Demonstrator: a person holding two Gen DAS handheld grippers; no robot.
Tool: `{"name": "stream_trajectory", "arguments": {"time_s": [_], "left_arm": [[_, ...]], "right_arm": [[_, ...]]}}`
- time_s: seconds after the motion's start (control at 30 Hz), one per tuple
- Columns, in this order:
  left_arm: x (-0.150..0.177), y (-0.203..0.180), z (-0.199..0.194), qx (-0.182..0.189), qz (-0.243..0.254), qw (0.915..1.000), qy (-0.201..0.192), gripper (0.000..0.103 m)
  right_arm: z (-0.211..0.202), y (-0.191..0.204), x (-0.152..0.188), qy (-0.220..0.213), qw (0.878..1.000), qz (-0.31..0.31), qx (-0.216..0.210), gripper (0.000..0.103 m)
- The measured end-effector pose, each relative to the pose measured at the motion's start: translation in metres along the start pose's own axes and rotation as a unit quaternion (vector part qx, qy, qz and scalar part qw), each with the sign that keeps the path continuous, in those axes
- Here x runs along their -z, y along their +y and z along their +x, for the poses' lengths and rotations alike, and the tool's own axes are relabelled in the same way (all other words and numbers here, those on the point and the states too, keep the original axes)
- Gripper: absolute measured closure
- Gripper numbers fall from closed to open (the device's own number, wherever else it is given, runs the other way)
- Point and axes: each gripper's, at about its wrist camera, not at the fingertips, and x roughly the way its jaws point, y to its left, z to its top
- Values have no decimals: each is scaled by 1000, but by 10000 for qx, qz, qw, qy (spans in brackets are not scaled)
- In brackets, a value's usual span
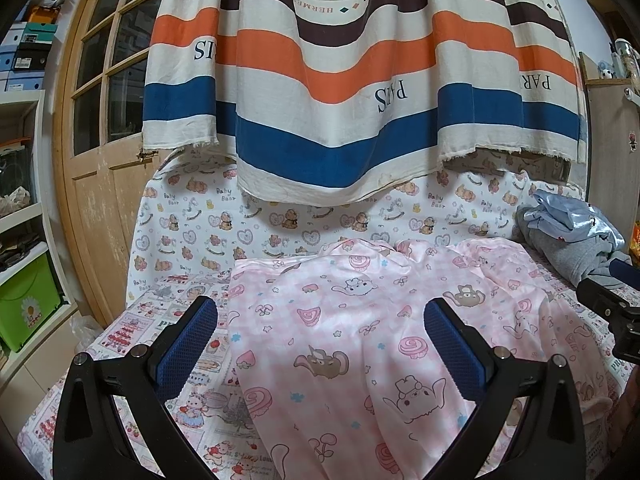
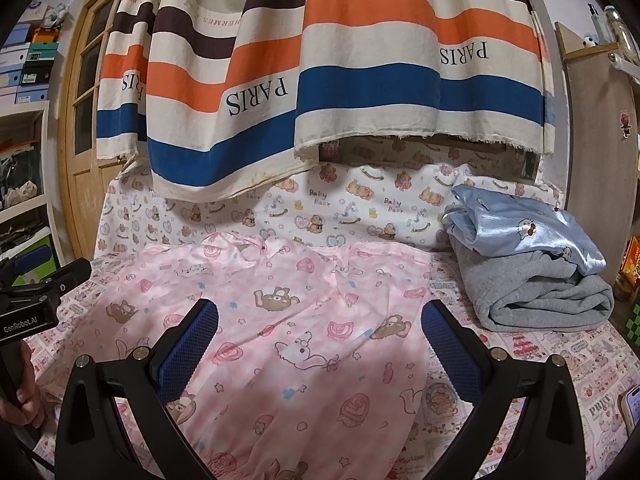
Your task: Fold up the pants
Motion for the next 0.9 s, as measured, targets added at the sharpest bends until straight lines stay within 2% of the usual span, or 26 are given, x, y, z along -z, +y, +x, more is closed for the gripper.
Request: {"name": "stream_trajectory", "arguments": {"time_s": [0.63, 0.83, 0.9], "left_arm": [[0, -3, 2, 77, 52, 10000, 32, 0], [1, -3, -9, 120, 42, 9997, -192, 0], [1, -5, -15, -46, 95, 9994, -330, 0]], "right_arm": [[2, -1, 0, 38, 10000, 18, 2, 1], [3, -3, -1, 58, 10000, 56, -3, 1], [5, -2, -1, 80, 10000, 20, -43, 1]]}}
